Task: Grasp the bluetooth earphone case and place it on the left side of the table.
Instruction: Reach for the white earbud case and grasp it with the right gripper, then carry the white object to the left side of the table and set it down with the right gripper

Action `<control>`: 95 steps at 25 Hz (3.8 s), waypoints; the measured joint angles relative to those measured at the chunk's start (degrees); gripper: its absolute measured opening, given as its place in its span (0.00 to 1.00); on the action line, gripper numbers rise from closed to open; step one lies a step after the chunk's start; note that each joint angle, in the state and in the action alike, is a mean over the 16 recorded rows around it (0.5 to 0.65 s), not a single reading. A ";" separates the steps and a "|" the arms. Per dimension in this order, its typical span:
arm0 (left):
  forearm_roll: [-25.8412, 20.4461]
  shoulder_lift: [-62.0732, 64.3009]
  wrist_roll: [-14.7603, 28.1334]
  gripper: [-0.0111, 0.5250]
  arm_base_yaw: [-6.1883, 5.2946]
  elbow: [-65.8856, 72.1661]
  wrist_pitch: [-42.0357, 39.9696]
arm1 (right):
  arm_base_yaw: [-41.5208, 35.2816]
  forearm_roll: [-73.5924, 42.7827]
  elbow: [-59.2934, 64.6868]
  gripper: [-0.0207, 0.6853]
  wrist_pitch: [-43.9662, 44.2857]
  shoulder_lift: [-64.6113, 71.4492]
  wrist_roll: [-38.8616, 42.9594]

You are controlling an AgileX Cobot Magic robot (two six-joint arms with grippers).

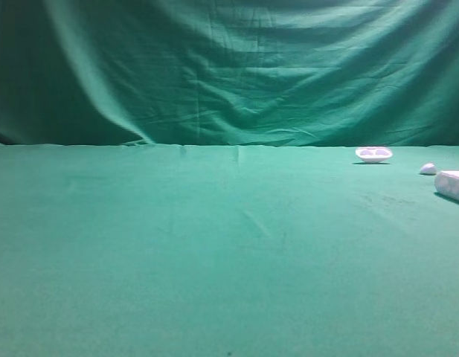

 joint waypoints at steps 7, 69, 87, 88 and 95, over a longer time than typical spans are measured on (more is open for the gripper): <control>0.00 0.00 0.00 0.02 0.00 0.00 0.00 | -0.06 1.32 -6.76 0.03 -3.87 5.77 -2.14; 0.00 0.00 0.00 0.02 0.00 0.00 0.00 | 9.24 -1.47 -62.56 0.57 39.77 104.30 -3.82; 0.00 0.00 0.00 0.02 0.00 0.00 0.00 | 30.38 0.89 -103.00 0.50 55.23 114.01 -2.57; 0.00 0.00 0.00 0.02 0.00 0.00 0.00 | 32.24 1.09 -105.81 0.50 55.51 115.76 -2.55; 0.00 0.00 0.00 0.02 0.00 0.00 0.00 | 42.28 2.04 -121.94 0.50 56.14 129.63 -2.41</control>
